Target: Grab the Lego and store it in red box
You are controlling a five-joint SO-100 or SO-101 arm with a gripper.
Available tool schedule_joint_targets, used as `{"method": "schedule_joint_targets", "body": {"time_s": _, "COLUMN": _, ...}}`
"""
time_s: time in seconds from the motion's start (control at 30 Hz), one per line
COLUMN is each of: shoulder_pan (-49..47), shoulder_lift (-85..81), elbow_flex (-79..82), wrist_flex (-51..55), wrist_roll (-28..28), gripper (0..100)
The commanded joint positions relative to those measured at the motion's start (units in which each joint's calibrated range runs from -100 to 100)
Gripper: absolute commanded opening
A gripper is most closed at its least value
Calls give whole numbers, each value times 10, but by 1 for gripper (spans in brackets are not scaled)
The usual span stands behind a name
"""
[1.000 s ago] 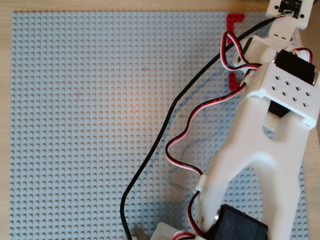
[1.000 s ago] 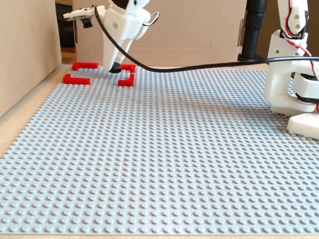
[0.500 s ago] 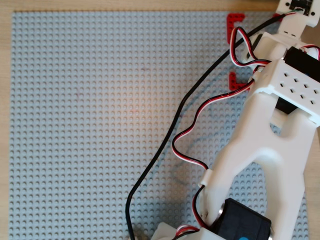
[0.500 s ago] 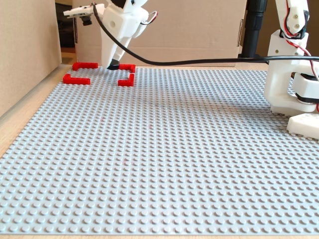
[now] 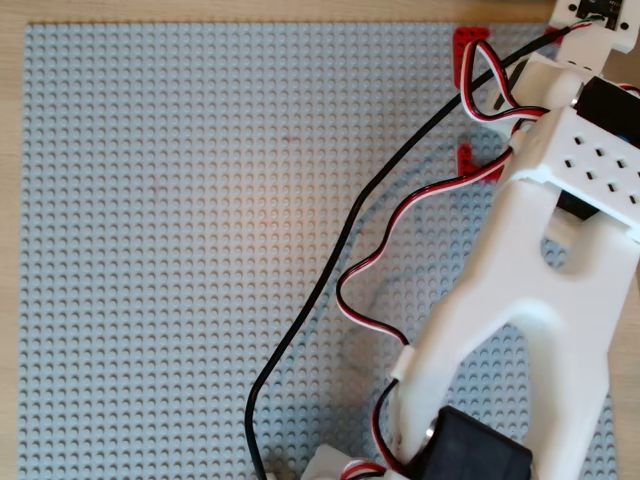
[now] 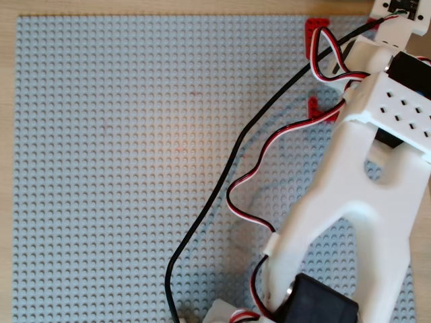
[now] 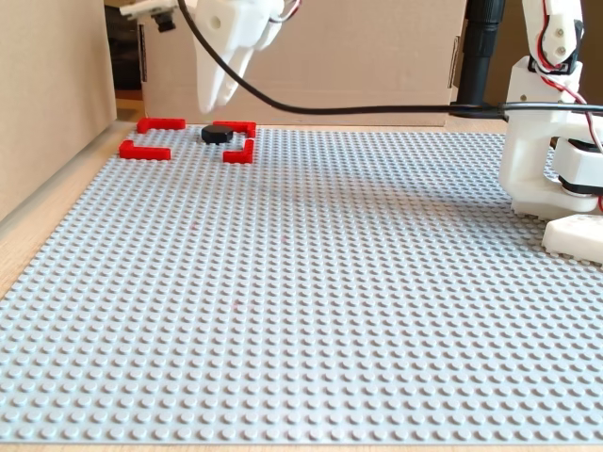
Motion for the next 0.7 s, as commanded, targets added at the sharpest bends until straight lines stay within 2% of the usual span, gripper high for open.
{"method": "schedule_joint_targets", "body": {"time_s": 0.0, "shoulder_pan": -20, "shoulder_lift": -100, "elbow_flex": -56, "wrist_flex": 72, "wrist_roll": -2, "gripper": 2}}
{"method": "schedule_joint_targets", "body": {"time_s": 0.43, "shoulder_pan": -116, "shoulder_lift": -416, "elbow_flex": -65, "wrist_flex": 322, "wrist_roll": -3, "gripper": 2}}
{"method": "schedule_joint_targets", "body": {"time_s": 0.67, "shoulder_pan": -113, "shoulder_lift": -559, "elbow_flex": -45, "wrist_flex": 398, "wrist_roll": -51, "gripper": 2}}
